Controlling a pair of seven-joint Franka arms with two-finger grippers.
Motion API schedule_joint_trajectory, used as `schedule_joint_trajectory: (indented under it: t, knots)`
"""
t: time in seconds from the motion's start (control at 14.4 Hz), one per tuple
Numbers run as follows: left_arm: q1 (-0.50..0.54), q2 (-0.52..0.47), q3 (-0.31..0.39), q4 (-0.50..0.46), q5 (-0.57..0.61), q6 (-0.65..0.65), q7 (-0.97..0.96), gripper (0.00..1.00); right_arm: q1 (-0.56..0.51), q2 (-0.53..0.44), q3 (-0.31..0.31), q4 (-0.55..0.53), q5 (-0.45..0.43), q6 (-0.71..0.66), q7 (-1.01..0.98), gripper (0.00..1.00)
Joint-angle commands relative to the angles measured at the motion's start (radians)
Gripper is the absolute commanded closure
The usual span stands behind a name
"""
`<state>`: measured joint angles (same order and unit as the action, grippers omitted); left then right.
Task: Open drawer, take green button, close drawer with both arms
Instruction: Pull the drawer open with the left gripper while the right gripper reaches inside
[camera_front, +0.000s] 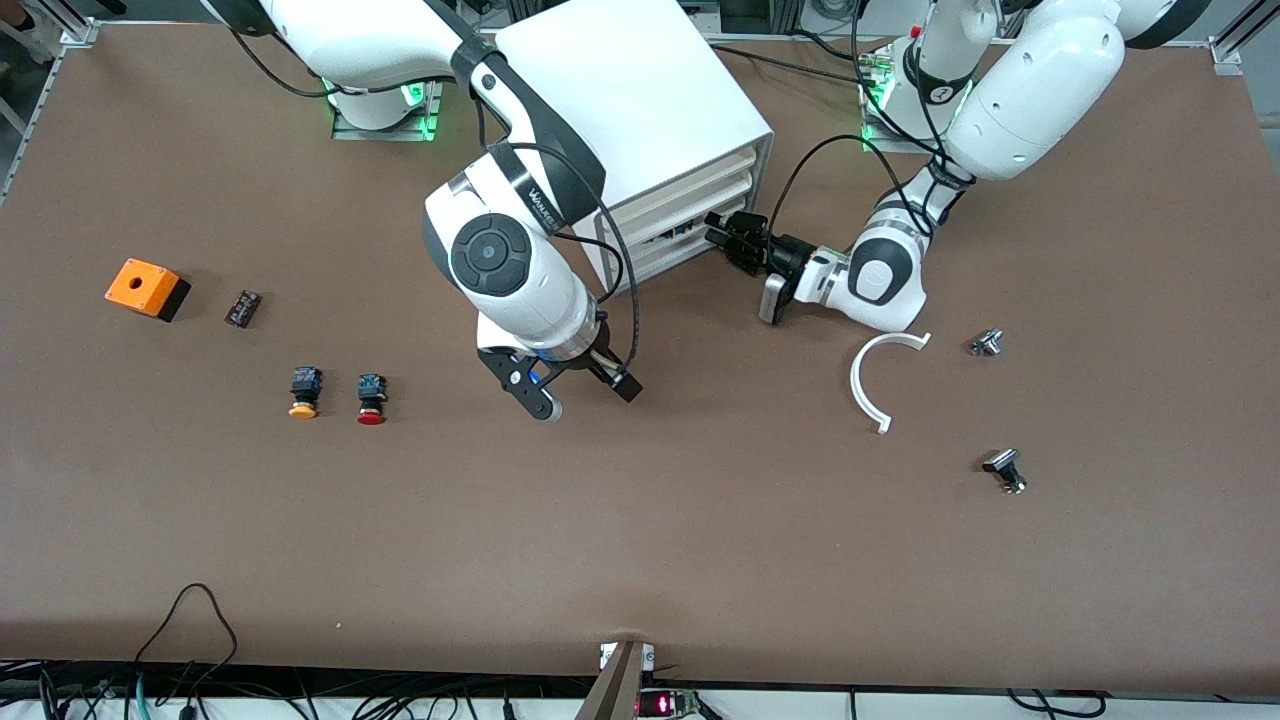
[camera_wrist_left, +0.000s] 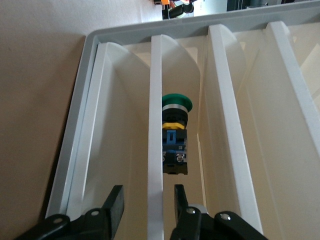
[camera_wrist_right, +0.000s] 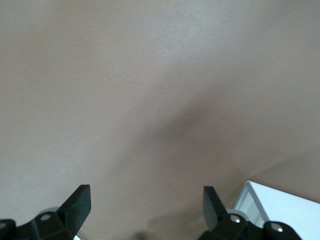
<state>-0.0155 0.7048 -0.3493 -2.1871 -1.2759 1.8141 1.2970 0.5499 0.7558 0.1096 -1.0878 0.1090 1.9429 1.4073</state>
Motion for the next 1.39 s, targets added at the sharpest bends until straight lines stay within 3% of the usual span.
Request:
schedule_joint_trajectory:
  t: [0.0,0.35,0.76,1.32]
  knots:
    - [-0.001,0.002,-0.005,-0.007,-0.028,-0.002,0.039,1.00,0.007,0.031,0.009,0.054,0.009,-0.002,0.038,0.01]
    - [0.034,0.001,-0.005,0.021,-0.028,-0.007,0.001,1.00,0.007,0.033,0.025,0.075,0.015,-0.002,0.068,0.01]
    - [0.068,0.001,0.009,0.128,-0.011,-0.006,-0.129,1.00,0.010,0.033,0.032,0.097,0.044,0.040,0.153,0.01]
    - [0.106,0.002,0.061,0.224,0.069,-0.006,-0.226,1.00,0.126,0.080,0.021,0.097,0.041,0.119,0.332,0.01]
